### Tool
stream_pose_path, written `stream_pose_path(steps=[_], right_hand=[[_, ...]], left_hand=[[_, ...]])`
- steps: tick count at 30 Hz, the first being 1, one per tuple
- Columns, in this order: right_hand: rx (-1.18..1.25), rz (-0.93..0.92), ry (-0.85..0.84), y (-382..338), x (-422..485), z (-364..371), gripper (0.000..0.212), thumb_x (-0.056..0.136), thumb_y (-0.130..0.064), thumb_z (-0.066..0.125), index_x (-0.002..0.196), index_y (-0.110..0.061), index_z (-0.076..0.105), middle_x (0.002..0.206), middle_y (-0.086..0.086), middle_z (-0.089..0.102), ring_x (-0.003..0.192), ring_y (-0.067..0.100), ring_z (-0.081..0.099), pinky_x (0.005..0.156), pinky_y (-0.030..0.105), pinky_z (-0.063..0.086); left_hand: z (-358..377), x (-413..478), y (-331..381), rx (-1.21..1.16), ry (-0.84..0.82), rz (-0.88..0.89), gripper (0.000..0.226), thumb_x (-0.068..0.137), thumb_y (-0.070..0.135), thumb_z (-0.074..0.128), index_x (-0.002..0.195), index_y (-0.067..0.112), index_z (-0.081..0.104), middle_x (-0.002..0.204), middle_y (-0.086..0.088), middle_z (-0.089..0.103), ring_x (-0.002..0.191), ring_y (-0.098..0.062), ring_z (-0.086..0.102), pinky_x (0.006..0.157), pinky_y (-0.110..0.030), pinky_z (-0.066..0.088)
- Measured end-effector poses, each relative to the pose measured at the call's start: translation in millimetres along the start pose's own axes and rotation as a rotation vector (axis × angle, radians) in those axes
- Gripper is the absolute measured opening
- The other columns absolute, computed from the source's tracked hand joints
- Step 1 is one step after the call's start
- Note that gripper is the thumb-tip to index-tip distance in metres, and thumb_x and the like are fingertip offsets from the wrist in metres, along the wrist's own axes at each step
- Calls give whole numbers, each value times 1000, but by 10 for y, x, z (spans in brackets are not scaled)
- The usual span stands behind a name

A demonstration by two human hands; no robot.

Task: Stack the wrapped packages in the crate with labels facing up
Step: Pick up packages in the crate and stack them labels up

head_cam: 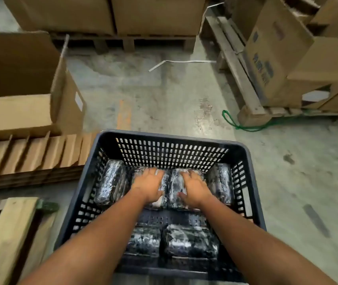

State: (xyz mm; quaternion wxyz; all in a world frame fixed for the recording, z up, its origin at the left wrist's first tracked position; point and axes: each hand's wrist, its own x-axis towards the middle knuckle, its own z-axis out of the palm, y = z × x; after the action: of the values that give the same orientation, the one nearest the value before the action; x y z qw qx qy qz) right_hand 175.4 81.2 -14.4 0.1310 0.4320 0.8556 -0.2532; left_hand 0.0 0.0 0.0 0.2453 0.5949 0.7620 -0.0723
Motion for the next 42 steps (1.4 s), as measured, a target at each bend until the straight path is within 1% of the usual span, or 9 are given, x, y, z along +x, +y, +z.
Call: stream_pose_path(steps=[4,8,13,18,23,25,29,32,42], right_hand=[[-65,72,-71,224,246,188,107,86,-44,80,165,-26,10,174,16,-6,159,39,-4,124,61,12],[-50,71,-19,375,306,252,116,74,-55,85,164,-26,18,175,13,2,159,36,-2,123,58,9],[-14,179,-64,351,469,218,139,61,-51,95,166,-19,9,174,16,-1,158,41,-6,124,54,3],[-76,236,-87,271,578,122,133,53,-53,97,160,-13,28,172,20,5,157,45,2,125,57,12],[15,249,-57,243,541,127,139,51,-45,99,162,-15,20,171,19,15,156,42,14,125,55,14],[17,231,-43,246,508,122,133,52,-44,99,159,-15,26,164,18,31,151,40,29,124,54,25],[-53,221,-62,225,472,90,129,56,-50,95,159,-13,27,170,19,19,154,43,20,125,54,17],[-88,220,-95,210,419,65,110,56,-53,95,146,-15,45,161,20,32,144,41,35,123,55,27],[-151,97,-171,153,329,-30,110,58,-43,97,151,-15,45,144,7,60,128,31,59,113,47,47]], left_hand=[[332,310,24,-51,-157,95,97,92,43,62,156,38,-10,166,-3,-15,151,-34,-17,117,-68,-3],[569,371,46,-13,-184,96,99,96,42,56,148,39,-27,156,-4,-37,138,-34,-38,108,-67,-20],[614,425,2,-25,-178,94,97,95,46,58,149,42,-22,155,-1,-38,137,-32,-39,102,-61,-23],[677,433,-19,-2,-141,111,95,94,50,57,151,41,-19,155,-2,-37,138,-32,-37,103,-61,-22],[703,376,-89,-52,-94,147,91,93,50,57,153,40,-11,157,-3,-33,141,-32,-34,113,-63,-18],[710,369,-106,-64,-82,158,90,92,51,58,154,40,-6,158,-3,-31,143,-31,-32,115,-62,-16],[706,342,-135,-2,-54,172,91,90,60,56,155,39,-4,159,-3,-30,146,-33,-27,117,-60,-11],[674,280,-133,65,-62,162,98,87,62,58,156,35,-7,160,0,-29,147,-33,-24,118,-58,-6],[670,275,-218,23,-80,202,96,84,64,61,154,40,1,158,6,-29,146,-29,-25,115,-58,-6]])
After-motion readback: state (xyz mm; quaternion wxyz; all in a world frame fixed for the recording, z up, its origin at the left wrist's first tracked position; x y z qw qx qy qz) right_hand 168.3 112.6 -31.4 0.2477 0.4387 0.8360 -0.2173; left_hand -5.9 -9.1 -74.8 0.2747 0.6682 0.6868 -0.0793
